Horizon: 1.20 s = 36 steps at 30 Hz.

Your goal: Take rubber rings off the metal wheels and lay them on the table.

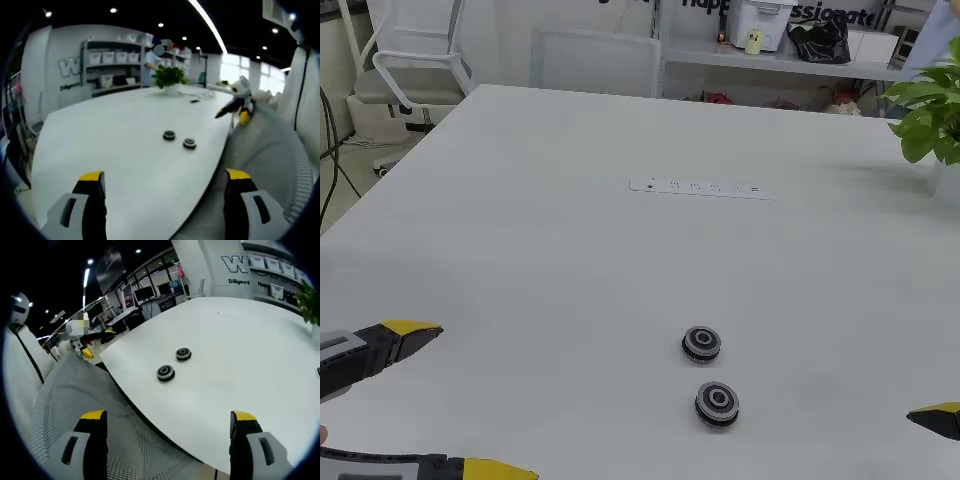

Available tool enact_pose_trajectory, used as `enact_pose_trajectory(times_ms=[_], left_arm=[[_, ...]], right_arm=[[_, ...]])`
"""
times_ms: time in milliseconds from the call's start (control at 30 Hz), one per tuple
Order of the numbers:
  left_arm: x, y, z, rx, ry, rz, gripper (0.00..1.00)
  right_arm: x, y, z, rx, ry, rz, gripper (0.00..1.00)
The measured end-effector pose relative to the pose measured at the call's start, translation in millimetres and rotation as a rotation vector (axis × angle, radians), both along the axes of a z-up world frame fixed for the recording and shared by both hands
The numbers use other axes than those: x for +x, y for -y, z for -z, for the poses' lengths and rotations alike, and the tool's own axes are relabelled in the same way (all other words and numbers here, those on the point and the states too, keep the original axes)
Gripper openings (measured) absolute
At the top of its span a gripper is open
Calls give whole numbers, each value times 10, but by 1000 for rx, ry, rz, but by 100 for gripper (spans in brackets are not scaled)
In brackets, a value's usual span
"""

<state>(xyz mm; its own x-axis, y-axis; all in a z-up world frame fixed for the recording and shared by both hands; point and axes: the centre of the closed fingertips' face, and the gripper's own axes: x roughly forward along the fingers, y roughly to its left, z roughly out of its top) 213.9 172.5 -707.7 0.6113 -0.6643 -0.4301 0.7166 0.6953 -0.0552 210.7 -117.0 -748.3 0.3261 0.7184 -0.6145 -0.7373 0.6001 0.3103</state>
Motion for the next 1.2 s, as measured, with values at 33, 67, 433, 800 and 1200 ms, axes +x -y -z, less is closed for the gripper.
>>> enact_pose_trajectory(times_ms=[33,67,433,800,1200], left_arm=[[0,-1,-1,0,1,-1,100],[0,-1,-3,-1,0,-2,100],[-7,-8,-9,-2,2,-5,100],[-7,2,1,-1,0,-1,100],[-7,-1,16,-5,-3,-2,100]], right_arm=[[-2,2,3,-2,-1,-1,100],[-3,2,5,-3,-2,-2,100],[-9,2,5,-7,-2,-5,100],[-6,16,-12,-11,6,0,100],[-11,28,-28,-15,12,2,100]])
